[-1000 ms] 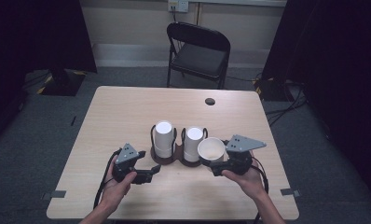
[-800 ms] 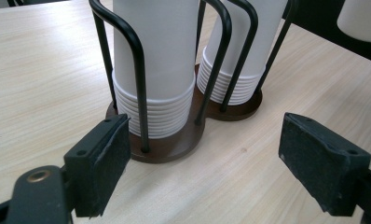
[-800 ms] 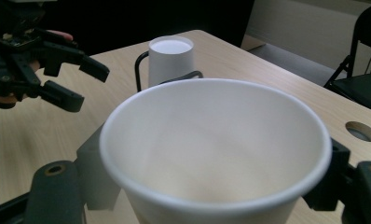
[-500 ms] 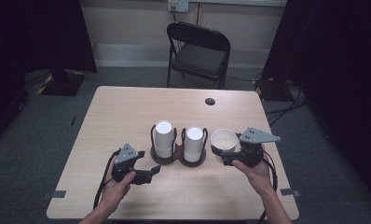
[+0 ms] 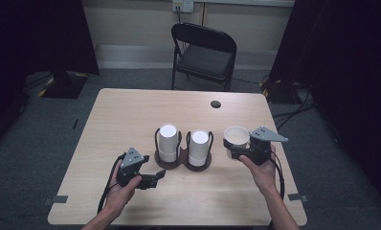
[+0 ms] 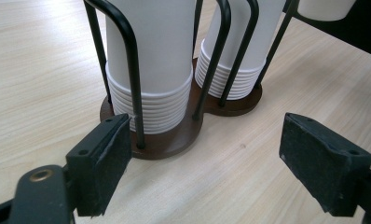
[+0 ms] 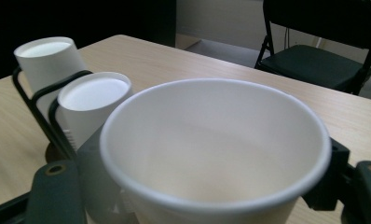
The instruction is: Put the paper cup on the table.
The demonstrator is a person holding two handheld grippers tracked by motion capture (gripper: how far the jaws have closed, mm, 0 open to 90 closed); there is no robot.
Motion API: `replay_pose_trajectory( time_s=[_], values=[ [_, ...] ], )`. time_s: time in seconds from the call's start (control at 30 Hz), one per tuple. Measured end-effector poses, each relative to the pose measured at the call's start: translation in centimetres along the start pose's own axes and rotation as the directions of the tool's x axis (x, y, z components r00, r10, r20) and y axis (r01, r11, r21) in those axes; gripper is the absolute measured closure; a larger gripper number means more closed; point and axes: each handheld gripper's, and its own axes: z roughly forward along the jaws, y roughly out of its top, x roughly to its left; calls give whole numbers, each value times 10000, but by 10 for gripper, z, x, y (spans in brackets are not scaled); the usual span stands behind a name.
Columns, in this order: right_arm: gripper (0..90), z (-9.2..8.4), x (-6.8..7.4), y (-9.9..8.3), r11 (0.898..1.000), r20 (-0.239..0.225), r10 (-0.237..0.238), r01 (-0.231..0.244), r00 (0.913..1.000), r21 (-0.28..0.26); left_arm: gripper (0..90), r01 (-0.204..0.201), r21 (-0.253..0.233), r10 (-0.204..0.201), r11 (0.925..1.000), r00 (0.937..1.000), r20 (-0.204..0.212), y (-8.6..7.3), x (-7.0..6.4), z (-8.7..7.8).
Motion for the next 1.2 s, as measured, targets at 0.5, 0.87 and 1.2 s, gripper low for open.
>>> replay_pose_trajectory(
  time_s=[0.5,0.87,1.2],
  values=[
    [229,38,-20,-28,9970,456,772,-775,9960,40,173,-14,-192,11,9998,9999,-167,-2,0,-5],
    [226,68,-36,-40,9921,883,1250,-1256,9882,21,172,114,-122,-117,9999,9995,-282,-3,2,-4],
    [225,77,-48,-51,9898,1432,1363,-1408,9803,223,172,41,-235,-48,9997,9995,-300,-5,4,-7]
  ],
)
